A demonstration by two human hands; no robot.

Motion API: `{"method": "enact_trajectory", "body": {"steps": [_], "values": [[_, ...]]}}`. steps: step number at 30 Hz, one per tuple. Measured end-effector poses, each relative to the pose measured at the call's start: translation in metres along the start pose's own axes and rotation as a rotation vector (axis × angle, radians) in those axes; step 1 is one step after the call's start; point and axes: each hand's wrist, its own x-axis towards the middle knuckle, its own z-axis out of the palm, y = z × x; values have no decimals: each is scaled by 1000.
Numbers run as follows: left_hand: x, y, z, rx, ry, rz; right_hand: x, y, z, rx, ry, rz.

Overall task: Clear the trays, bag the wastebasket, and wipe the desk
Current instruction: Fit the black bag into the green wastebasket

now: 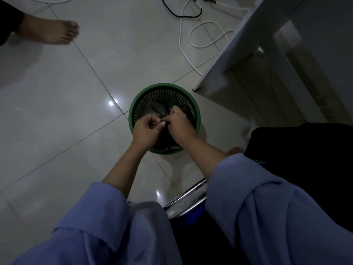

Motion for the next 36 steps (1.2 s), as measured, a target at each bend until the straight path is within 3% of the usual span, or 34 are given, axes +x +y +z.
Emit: {"method": "enact_trajectory", "body": {"steps": [8, 22, 29, 36], "values": [[10, -20, 5, -18, 99, -71, 5, 14, -2, -98, -75, -8], [11, -45, 8, 246, 33, -147, 2, 33, -7, -106, -114, 73], [-4, -38, 10, 257, 27, -41, -6, 14, -26, -63, 13, -71], [8, 41, -22, 234, 126, 240, -14, -39, -69, -25, 257, -228]]}}
